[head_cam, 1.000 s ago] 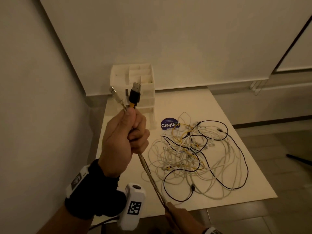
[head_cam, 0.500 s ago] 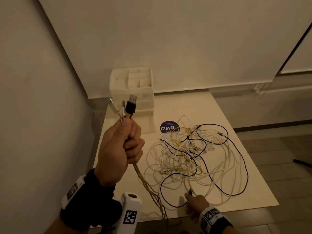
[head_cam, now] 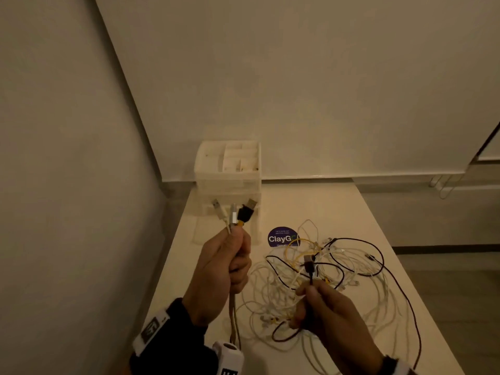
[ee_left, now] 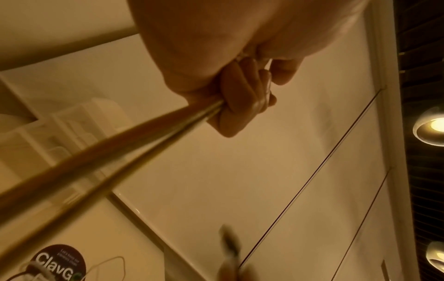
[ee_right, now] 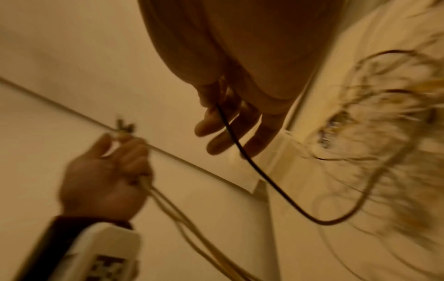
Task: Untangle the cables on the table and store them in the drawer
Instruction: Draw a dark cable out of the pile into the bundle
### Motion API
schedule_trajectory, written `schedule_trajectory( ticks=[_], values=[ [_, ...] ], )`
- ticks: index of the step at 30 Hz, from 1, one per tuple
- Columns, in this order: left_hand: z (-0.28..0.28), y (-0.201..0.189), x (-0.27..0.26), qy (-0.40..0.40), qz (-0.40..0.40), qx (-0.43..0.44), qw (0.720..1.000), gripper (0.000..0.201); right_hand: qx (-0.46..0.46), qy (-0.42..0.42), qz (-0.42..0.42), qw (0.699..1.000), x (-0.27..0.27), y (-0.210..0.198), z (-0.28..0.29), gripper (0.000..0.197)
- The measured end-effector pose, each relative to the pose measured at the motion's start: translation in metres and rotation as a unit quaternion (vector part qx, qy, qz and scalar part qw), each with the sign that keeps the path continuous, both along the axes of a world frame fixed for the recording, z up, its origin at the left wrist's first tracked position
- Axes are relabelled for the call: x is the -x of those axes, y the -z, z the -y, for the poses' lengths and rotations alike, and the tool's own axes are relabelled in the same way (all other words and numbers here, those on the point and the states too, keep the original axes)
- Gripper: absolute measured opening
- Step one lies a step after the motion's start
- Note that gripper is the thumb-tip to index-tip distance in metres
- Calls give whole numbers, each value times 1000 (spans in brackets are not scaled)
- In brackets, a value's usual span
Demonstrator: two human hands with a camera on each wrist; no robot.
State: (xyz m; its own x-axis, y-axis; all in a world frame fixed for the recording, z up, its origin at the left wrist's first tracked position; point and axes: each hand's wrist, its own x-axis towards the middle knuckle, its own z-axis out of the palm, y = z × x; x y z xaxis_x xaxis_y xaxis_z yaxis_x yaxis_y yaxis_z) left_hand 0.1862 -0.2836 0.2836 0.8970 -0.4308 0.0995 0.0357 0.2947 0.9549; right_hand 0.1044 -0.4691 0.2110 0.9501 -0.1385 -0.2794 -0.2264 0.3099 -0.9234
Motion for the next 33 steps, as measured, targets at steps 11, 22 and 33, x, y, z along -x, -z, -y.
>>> schedule_trajectory(
  ticks=[11, 22, 33],
  values=[
    [58, -6, -3, -17, 124, -128, 984, 14, 279, -18, 223, 934, -30, -79, -23, 26],
    [76, 4, -23, -132, 110, -128, 977, 46, 367, -73, 206, 904, -37, -66, -5, 21],
    [28, -31, -82, -194, 92, 31, 976, 40, 316, -131, 101, 934, -50, 2, 37, 30]
  ],
)
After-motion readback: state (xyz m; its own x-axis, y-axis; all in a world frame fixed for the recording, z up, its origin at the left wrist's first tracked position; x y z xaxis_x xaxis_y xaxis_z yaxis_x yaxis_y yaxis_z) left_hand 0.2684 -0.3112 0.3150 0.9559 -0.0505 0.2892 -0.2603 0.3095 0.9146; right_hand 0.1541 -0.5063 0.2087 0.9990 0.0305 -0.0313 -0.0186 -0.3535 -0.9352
